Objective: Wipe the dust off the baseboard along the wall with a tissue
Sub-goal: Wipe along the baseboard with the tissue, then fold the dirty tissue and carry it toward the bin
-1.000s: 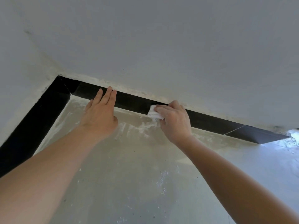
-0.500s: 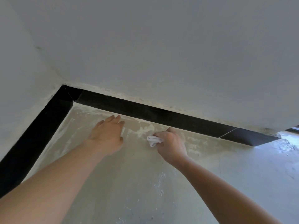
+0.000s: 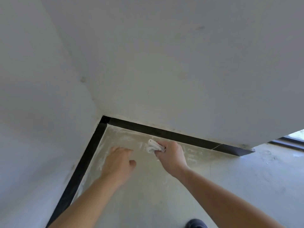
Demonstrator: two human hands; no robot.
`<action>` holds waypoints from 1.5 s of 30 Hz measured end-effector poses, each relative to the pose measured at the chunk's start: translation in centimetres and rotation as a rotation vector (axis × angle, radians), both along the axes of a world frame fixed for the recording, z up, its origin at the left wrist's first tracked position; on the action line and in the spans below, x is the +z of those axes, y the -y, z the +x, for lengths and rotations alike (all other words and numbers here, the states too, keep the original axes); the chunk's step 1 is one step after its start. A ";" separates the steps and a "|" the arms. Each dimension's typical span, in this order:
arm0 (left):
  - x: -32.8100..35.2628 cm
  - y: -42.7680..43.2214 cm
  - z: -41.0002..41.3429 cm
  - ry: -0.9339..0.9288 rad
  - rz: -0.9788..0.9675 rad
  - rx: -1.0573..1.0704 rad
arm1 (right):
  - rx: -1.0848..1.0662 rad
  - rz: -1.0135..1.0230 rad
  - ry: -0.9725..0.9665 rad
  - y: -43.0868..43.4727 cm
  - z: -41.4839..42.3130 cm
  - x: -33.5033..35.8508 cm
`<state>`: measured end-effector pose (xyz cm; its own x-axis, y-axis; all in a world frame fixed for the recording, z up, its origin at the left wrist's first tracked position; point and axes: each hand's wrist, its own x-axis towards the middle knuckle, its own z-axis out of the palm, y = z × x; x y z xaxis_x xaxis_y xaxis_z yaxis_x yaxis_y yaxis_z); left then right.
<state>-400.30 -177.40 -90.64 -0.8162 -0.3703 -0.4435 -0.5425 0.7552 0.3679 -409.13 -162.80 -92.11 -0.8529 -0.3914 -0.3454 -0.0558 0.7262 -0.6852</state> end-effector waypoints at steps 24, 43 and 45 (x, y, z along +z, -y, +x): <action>57.7 -10.3 24.5 -0.318 0.071 0.624 | 0.500 -0.162 0.041 -4.4 16.4 59.1; 67.6 -30.1 72.5 -0.878 0.025 1.738 | 1.551 -0.375 0.238 -8.0 67.0 71.3; 68.3 -33.1 78.8 -0.946 0.017 1.855 | 1.650 -0.363 0.317 -10.1 74.9 71.3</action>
